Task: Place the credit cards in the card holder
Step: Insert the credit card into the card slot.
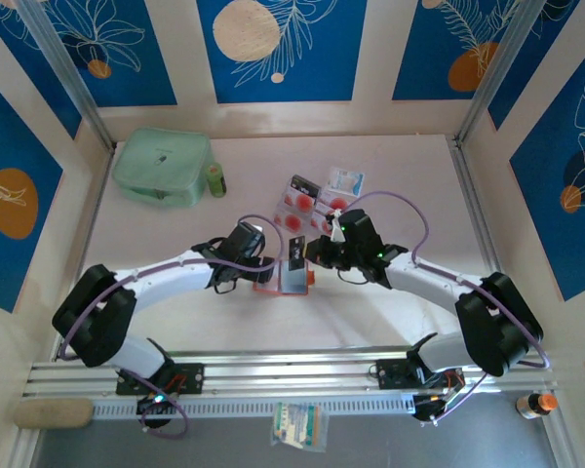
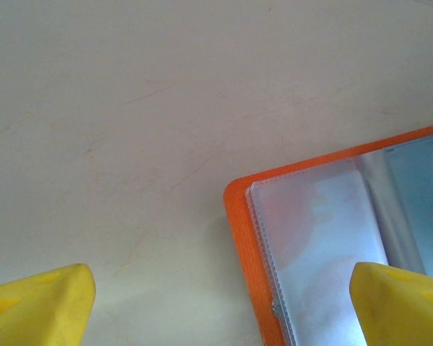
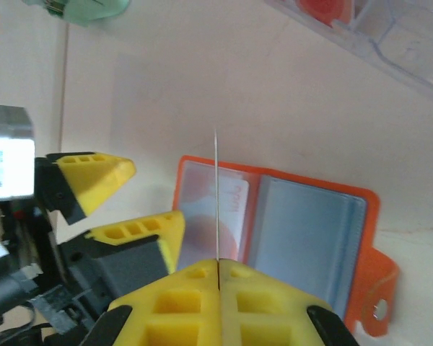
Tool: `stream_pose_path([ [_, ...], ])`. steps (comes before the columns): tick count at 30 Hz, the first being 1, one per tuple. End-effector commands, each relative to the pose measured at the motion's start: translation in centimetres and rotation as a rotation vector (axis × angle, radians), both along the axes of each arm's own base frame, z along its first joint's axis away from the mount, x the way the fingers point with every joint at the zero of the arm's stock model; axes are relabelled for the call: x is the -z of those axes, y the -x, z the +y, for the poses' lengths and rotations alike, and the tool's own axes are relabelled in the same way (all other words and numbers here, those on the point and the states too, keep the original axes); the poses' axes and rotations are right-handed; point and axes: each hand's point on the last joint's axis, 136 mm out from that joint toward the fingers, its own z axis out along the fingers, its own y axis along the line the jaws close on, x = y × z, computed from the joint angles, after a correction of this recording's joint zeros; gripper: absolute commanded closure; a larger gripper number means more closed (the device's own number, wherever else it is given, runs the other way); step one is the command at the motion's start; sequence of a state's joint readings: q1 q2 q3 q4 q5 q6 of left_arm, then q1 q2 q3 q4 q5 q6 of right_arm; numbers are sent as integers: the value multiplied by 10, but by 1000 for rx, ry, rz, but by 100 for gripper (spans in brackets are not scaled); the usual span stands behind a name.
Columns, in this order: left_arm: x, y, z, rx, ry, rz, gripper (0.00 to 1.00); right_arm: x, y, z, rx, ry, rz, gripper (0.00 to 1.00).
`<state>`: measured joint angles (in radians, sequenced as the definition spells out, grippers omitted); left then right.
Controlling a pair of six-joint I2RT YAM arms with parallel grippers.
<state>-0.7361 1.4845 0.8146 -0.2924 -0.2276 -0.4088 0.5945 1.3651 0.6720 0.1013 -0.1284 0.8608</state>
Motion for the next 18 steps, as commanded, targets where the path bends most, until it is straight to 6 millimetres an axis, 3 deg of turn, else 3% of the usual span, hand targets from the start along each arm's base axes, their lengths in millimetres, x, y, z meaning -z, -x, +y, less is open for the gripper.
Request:
stream_pose_path([
  [1,1,-2,2,13,-53,-6,9,1,-1,8,4,-57,-5,100],
  [18,22,10,20,-20,-116,27,9,31,3,20,-11,-66,15,100],
])
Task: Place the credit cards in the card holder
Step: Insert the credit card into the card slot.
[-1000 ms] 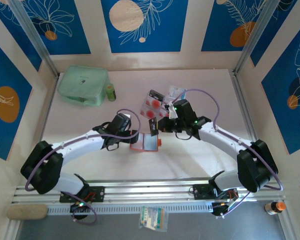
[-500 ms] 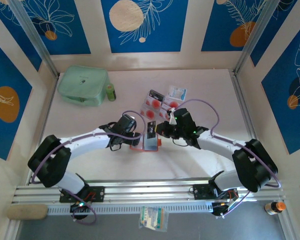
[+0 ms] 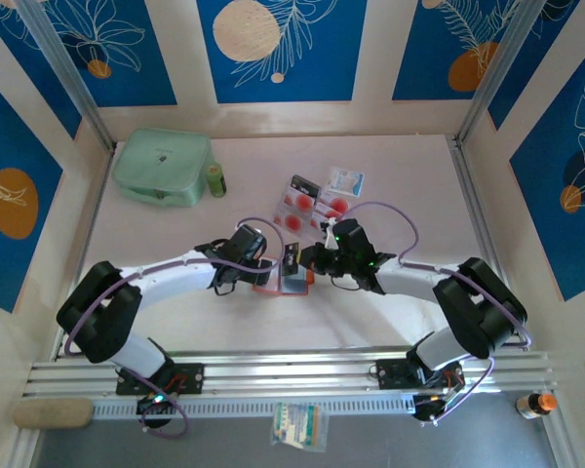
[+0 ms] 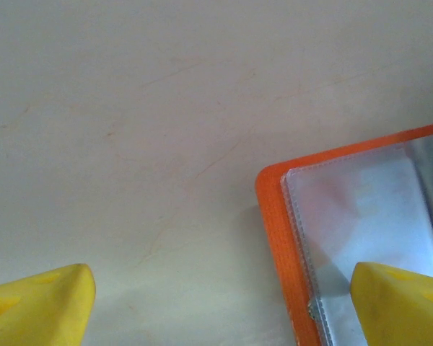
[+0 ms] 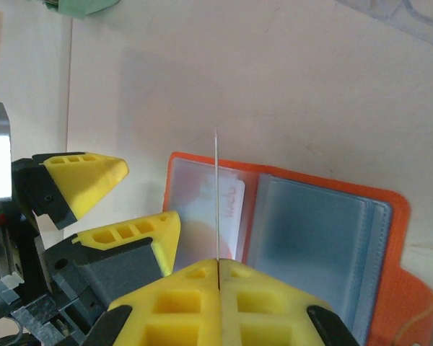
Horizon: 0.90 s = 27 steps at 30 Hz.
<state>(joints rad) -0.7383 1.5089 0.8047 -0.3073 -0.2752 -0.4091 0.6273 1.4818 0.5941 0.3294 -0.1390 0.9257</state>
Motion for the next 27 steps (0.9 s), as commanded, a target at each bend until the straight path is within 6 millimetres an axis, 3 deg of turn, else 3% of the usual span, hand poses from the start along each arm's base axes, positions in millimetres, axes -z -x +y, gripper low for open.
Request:
stream_pose_path([
  [1,11,9,10,-2,-53,21,9,2,1,5,-7,-16,-8,100],
  [27,25,16,19,-38,-68,47,9,10,-4,23,-30,-14,-16,100],
])
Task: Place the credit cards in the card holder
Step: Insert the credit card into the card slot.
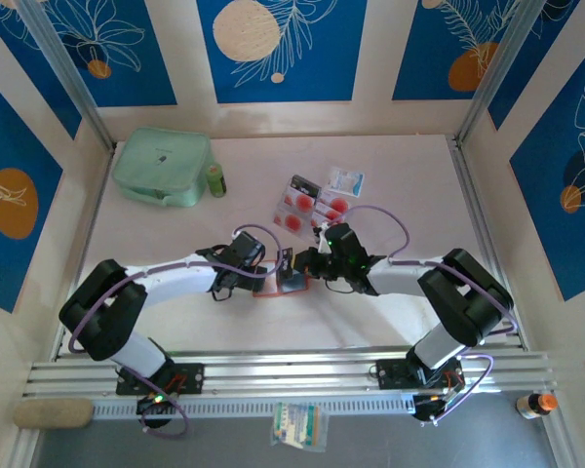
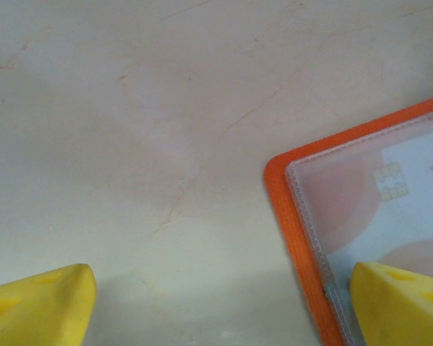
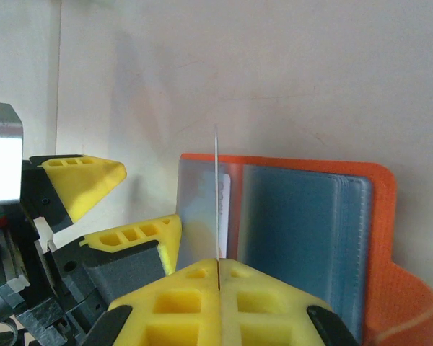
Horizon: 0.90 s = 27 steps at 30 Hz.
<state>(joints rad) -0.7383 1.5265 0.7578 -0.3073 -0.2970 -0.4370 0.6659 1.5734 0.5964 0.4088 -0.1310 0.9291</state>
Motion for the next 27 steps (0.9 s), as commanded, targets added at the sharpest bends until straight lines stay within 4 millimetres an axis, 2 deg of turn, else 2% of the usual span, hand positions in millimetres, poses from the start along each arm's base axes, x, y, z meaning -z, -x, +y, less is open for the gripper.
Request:
stream_pose_path([
  [1,5,6,4,-4,-23,9,10,-8,-7,9,-1,-25,-22,100],
  [10,5,6,4,-3,-19,10,9,0,-9,13,-5,-24,-6,100],
  [27,5,6,3,-5,-13,6,10,17,6,15,-40,-10,31,100],
])
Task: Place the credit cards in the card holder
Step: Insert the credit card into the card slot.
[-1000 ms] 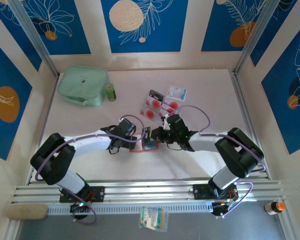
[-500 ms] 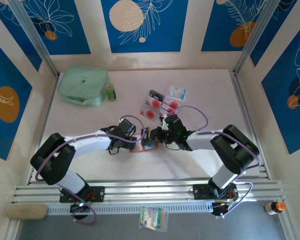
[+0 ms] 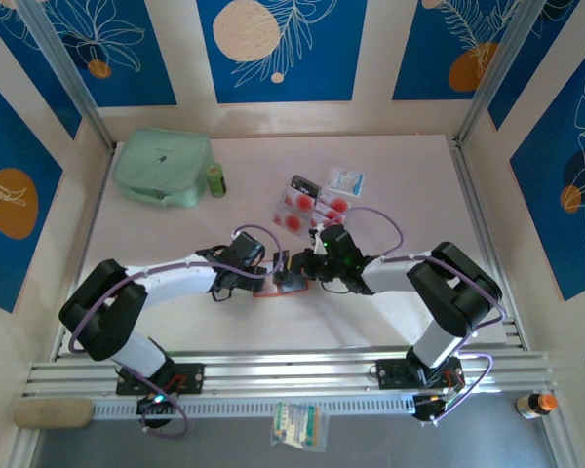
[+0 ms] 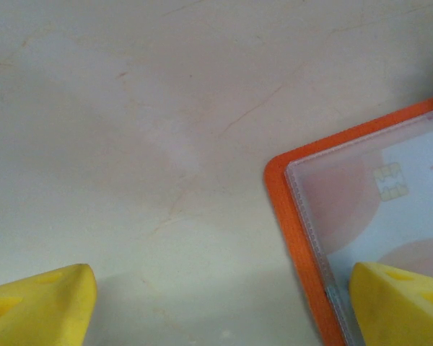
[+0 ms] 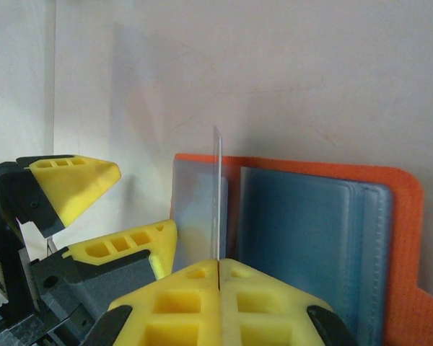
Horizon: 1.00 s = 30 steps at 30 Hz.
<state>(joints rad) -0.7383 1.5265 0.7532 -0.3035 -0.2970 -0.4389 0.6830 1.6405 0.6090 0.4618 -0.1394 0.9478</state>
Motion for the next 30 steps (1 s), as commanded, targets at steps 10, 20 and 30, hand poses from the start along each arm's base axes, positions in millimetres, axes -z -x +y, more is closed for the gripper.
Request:
stream_pose_path([
  [10,4,5,3,-1,-12,4,10,11,17,-1,-23,13,28,100],
  [20,5,5,3,-1,-14,5,10,11,24,-6,-26,36,39,100],
  [30,4,5,2,-2,-8,1,10,15,26,-4,-39,55,71,100],
])
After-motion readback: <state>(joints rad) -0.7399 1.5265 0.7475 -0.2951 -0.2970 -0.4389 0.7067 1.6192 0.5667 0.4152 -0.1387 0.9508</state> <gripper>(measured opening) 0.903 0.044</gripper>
